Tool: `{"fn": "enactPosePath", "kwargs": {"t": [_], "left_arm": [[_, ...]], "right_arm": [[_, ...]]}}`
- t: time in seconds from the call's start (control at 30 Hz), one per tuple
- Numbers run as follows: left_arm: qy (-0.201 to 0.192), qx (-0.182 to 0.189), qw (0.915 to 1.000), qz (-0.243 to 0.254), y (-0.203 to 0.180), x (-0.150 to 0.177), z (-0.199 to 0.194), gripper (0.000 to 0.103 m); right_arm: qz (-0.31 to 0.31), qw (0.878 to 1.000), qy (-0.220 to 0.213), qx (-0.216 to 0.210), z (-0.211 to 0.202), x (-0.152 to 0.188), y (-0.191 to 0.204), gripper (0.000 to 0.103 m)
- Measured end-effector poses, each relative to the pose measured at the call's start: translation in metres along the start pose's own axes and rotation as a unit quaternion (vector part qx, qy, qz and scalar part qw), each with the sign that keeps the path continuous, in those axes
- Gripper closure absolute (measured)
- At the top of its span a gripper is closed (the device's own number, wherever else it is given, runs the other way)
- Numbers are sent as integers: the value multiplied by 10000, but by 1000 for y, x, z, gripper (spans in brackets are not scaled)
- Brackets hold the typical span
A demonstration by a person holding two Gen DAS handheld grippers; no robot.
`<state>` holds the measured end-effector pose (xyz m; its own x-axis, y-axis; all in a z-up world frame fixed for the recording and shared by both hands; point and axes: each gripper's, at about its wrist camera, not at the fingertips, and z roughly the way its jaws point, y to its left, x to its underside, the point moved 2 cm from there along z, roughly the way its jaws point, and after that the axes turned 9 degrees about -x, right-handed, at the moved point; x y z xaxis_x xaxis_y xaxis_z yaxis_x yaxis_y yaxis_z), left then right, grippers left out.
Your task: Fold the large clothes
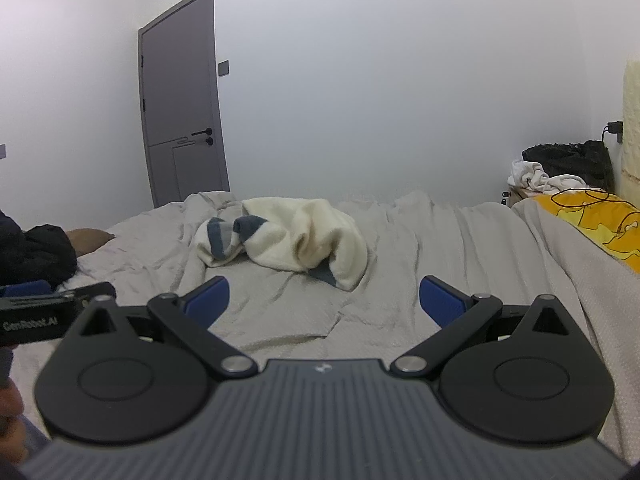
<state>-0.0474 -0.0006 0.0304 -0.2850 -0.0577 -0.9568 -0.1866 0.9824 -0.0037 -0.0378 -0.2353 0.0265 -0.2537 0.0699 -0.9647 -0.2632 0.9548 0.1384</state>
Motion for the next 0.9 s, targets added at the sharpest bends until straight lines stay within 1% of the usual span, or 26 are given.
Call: {"fn": "enactPosePath", "kwargs": {"t": [0.17,0.3,0.67,0.77,0.9], "left_arm": [[25,-7,10000,32,0,2,-2,0],[-27,-17,9999,99,-2,1,-5,0],[-6,-25,9998,199,-1,6,-7,0],[65,8,9998,164,-2,4,0,0],[216,108,9996,174,-7,2,20,0]], "right_arm": [[68,10000,-43,4,-5,-1,2,0],[136,9999,-56,17,-9,-2,3,0],[127,9999,-101,7,-16,-3,8,0],[155,9998,-88,36,-15,-2,8,0],[307,9995,-16,28,-2,0,4,0]]}}
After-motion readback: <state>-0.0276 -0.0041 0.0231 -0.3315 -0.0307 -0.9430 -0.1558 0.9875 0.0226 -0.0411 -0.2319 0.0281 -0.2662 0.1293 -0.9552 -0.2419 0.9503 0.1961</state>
